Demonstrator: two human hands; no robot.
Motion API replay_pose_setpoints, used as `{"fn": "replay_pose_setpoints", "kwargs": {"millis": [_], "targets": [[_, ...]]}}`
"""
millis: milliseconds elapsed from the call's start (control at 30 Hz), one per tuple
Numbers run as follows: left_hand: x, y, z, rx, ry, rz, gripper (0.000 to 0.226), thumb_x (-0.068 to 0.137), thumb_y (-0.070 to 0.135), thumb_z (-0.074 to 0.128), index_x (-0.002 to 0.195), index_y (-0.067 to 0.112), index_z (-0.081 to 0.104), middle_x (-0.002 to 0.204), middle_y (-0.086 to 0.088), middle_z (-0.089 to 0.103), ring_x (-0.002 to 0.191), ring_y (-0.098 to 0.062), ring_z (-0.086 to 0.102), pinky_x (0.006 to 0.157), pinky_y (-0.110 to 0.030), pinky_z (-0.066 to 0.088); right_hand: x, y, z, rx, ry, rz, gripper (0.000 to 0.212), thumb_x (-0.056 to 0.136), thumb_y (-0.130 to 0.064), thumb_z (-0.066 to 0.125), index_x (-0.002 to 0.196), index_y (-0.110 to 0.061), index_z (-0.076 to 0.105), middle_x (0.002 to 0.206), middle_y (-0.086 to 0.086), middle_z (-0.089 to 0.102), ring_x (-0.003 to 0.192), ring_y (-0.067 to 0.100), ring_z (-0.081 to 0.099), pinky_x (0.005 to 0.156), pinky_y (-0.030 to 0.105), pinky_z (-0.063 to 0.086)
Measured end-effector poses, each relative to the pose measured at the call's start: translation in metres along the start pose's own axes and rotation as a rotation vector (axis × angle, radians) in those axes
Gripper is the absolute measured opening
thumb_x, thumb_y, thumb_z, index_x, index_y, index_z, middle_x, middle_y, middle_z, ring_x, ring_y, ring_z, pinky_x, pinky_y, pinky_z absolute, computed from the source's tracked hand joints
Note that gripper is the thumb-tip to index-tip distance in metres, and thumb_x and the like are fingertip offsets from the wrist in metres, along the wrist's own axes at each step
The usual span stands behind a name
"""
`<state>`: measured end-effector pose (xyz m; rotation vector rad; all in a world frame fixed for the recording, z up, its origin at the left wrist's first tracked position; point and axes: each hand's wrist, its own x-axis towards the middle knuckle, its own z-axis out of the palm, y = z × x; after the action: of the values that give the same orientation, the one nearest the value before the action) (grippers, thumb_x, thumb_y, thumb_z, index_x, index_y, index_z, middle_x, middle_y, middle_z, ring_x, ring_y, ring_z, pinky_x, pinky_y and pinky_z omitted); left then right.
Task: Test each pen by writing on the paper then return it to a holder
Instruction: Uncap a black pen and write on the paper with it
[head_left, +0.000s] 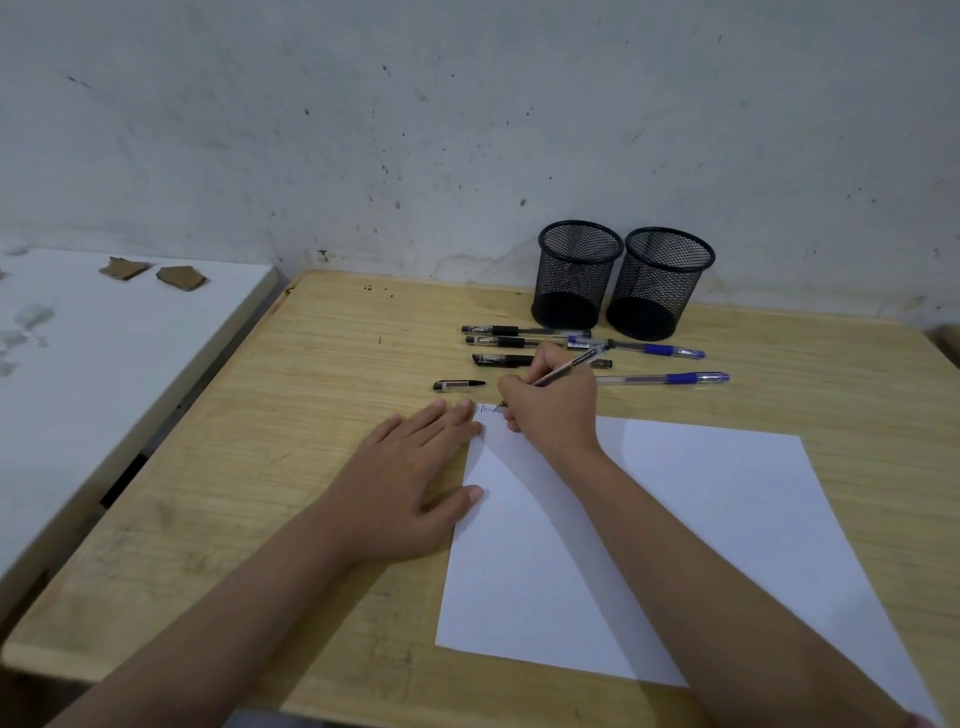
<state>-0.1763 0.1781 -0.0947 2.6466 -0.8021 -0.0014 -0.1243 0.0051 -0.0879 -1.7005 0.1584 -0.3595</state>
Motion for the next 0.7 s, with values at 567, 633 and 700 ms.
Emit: {"fn": "replay_pose_setpoints", "kwargs": {"millis": [567, 633, 700], "targets": [[0.068, -0.018, -0.005, -0.048, 0.379, -0.177, 0.02, 0.084, 0.015, 0.06, 0.1, 0.016, 0.071, 0.094, -0.003, 0.068, 0.088, -0.025, 0.06, 0.072, -0.039, 0.051, 0.005, -0.027, -0.017, 0.312, -0.109, 0.081, 0.016, 0.073, -0.001, 0.077, 0.072, -0.011, 0.064, 0.071, 0.01, 0.07, 0.063, 0.016, 0.068, 0.057, 0.025, 0.056], [0.069, -0.018, -0.007, -0.092, 0.405, -0.195, 0.018, 0.084, 0.015, 0.06, 0.098, 0.016, 0.072, 0.091, -0.002, 0.069, 0.086, -0.022, 0.061, 0.073, -0.035, 0.051, 0.006, -0.033, -0.021, 0.326, -0.141, 0.078, 0.017, 0.072, 0.002, 0.077, 0.072, -0.01, 0.065, 0.064, 0.003, 0.069, 0.059, 0.013, 0.067, 0.057, 0.025, 0.057], [0.067, -0.014, -0.012, -0.189, 0.48, -0.211, 0.017, 0.083, 0.012, 0.063, 0.096, 0.014, 0.072, 0.09, -0.003, 0.07, 0.083, -0.018, 0.063, 0.075, -0.03, 0.051, 0.006, -0.038, -0.026, 0.351, -0.169, 0.086, 0.015, 0.074, 0.004, 0.074, 0.071, -0.008, 0.066, 0.061, 0.001, 0.069, 0.061, 0.014, 0.068, 0.057, 0.022, 0.057]]}}
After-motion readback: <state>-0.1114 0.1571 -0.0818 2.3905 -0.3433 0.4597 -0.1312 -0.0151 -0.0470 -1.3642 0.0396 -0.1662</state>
